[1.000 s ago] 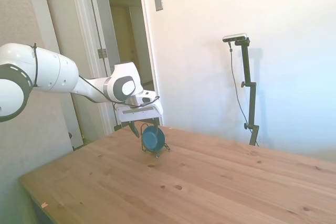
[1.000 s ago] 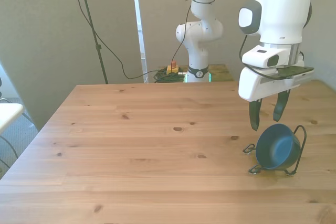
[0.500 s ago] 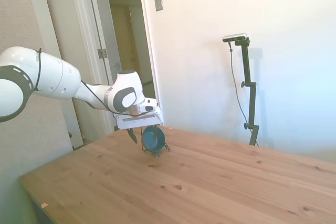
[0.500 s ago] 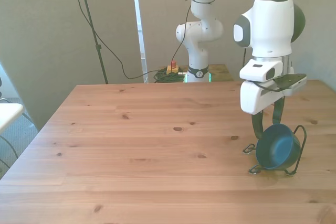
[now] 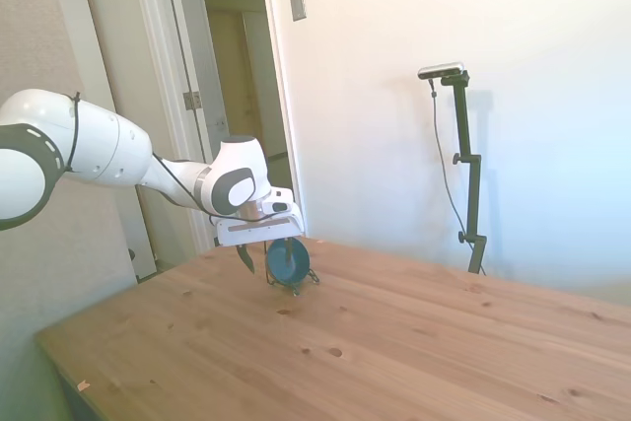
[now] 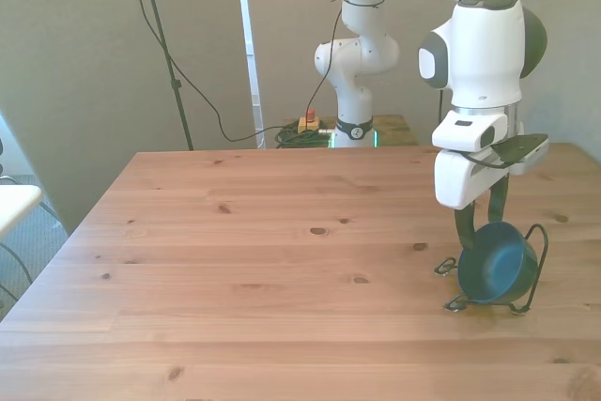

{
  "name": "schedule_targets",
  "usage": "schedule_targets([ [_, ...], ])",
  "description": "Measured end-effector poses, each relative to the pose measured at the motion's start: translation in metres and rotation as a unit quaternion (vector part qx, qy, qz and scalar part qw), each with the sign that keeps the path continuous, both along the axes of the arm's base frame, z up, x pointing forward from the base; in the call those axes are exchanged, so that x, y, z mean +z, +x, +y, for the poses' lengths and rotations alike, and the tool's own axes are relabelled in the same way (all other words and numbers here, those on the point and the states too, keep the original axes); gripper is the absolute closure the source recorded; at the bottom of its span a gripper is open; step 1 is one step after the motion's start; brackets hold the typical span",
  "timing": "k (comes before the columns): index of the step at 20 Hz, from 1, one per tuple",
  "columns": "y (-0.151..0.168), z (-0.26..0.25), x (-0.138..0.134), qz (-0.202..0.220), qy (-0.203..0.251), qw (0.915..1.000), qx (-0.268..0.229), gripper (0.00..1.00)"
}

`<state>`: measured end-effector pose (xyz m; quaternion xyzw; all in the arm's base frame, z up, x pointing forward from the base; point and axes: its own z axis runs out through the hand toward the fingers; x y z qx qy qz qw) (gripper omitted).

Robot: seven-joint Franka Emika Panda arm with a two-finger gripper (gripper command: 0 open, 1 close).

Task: Unload the bowl

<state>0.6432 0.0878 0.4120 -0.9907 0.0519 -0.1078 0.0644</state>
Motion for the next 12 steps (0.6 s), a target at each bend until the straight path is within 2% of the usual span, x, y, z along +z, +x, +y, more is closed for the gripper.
schedule_targets([
  [12, 0.0050, 0.0005, 0.0046, -0.006, 0.004, 1.0000, 0.000, 1.00],
])
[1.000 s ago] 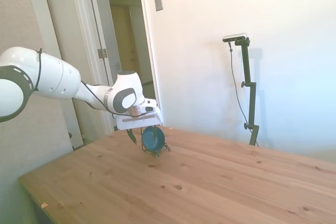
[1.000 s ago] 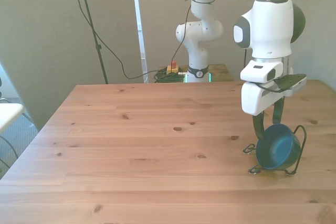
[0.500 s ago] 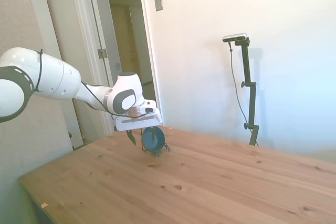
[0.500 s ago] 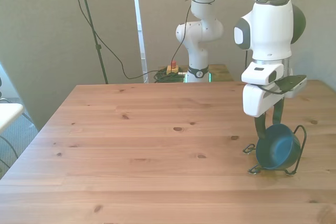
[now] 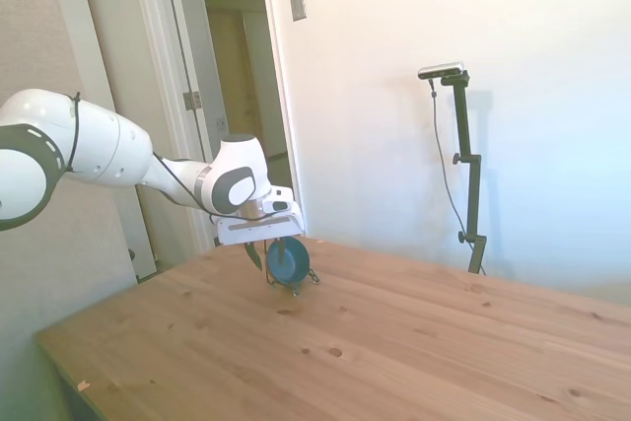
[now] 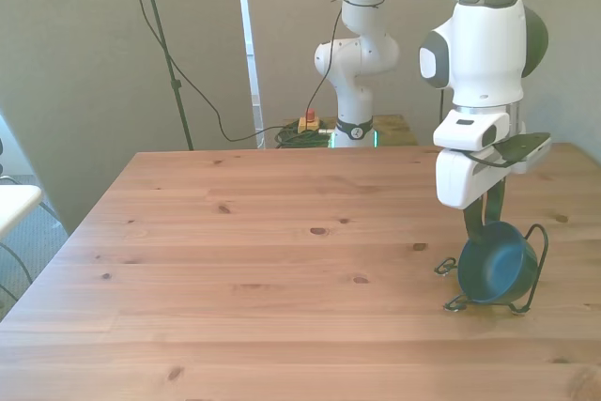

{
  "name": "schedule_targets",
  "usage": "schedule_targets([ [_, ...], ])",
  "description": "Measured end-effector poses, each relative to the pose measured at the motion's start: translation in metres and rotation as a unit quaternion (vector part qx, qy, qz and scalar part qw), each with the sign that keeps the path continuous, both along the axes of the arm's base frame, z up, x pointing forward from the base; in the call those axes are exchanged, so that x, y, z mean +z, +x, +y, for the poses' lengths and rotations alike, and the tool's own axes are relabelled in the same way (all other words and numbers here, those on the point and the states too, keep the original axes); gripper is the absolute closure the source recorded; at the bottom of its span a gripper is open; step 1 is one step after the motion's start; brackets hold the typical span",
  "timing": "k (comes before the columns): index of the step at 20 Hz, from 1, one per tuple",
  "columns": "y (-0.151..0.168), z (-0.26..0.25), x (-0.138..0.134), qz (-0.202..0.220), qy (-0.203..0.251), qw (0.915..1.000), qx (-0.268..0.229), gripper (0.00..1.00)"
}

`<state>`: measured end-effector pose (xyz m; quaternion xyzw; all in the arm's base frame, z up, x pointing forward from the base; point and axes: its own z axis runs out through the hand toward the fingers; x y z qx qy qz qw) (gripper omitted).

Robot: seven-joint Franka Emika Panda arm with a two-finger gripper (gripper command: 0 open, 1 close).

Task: Unload the bowl

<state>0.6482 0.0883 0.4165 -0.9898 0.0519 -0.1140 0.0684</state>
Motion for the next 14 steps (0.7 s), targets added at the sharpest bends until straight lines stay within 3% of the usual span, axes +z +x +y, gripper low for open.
schedule_targets([
  [14, 0.017, -0.001, 0.003, 0.001, 0.017, 0.9998, 0.014, 1.00],
])
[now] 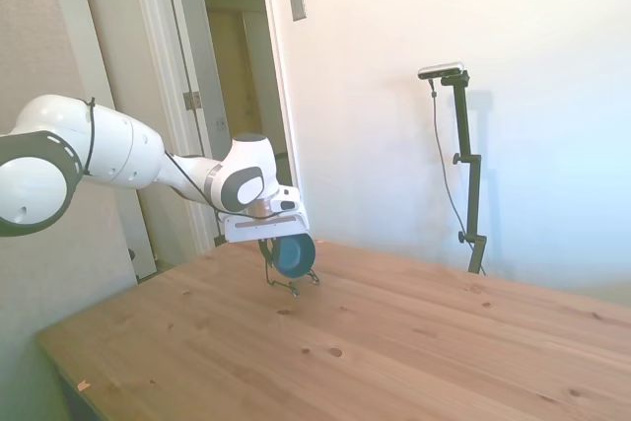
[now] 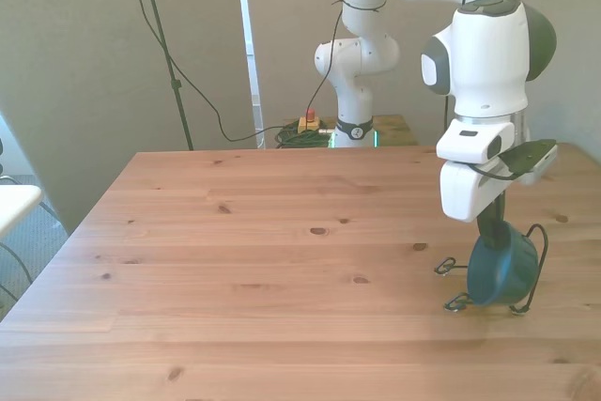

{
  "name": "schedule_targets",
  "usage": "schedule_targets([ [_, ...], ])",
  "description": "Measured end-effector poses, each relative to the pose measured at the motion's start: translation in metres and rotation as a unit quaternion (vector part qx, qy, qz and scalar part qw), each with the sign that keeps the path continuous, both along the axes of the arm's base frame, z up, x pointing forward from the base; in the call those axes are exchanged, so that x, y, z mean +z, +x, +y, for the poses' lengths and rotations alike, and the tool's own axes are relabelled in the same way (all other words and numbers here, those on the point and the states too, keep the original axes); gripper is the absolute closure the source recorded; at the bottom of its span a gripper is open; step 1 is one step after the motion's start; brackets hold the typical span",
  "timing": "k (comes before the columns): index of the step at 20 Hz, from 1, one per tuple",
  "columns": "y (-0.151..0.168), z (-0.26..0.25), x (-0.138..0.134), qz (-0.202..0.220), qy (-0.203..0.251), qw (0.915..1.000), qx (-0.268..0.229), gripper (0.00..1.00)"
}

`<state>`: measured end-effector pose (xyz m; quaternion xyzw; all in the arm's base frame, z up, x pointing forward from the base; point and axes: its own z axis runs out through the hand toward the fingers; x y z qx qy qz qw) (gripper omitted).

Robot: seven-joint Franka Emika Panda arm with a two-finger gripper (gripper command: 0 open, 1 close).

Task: Unload the bowl

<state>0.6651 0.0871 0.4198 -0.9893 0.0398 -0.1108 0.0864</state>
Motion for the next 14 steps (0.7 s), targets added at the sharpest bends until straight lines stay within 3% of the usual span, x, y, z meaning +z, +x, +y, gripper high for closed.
schedule_targets([
  [7, -0.021, 0.002, 0.037, -0.039, 0.004, 0.9992, -0.008, 1.00],
  [14, -0.109, 0.012, 0.030, -0.021, -0.004, 0.9997, -0.014, 1.00],
])
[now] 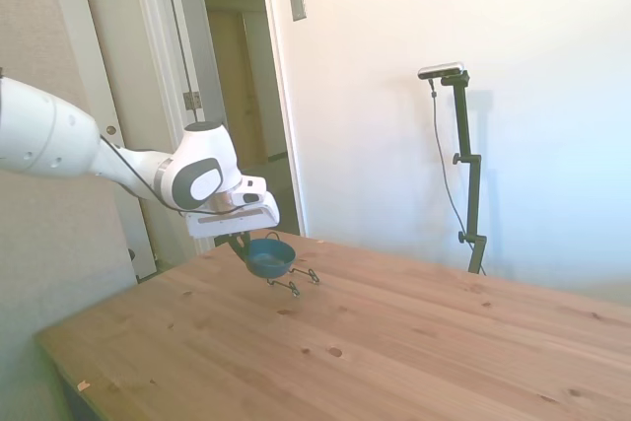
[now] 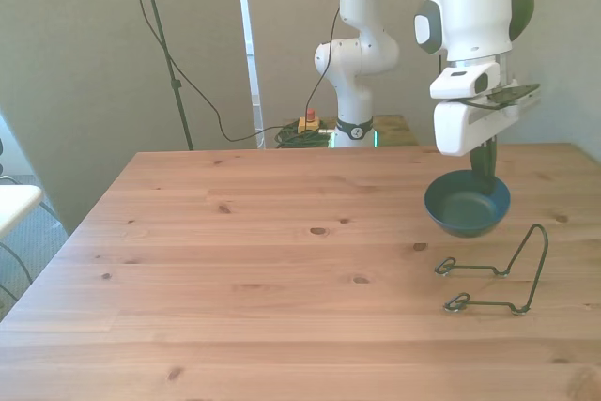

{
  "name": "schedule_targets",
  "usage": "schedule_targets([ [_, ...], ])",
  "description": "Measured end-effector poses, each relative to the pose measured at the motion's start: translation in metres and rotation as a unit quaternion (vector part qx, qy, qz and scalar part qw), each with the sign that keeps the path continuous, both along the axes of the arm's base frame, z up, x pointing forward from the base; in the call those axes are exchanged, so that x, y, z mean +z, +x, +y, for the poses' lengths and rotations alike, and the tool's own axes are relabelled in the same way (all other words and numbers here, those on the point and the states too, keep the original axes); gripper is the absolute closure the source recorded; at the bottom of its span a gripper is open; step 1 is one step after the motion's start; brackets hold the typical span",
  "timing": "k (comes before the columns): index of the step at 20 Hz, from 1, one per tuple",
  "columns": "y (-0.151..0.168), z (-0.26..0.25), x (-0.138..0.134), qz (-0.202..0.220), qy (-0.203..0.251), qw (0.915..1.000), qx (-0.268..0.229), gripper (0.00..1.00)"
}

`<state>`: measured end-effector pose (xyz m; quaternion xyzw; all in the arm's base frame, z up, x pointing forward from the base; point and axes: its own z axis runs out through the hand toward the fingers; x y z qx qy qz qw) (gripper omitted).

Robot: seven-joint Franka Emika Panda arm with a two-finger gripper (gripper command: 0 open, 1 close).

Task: Unload the bowl

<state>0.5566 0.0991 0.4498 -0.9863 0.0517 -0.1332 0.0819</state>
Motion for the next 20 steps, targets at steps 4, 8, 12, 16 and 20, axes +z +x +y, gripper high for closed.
schedule_targets([
  [4, -0.051, -0.010, -0.015, -0.001, -0.017, 0.9997, -0.020, 1.00],
  [8, -0.079, -0.032, -0.032, -0.009, -0.040, 0.9970, -0.065, 1.00],
  [12, -0.082, -0.061, -0.041, -0.018, -0.047, 0.9910, -0.124, 1.00],
  [16, -0.082, -0.088, -0.059, -0.016, -0.047, 0.9849, -0.166, 1.00],
  [20, -0.075, -0.096, -0.076, -0.004, -0.046, 0.9836, -0.175, 1.00],
])
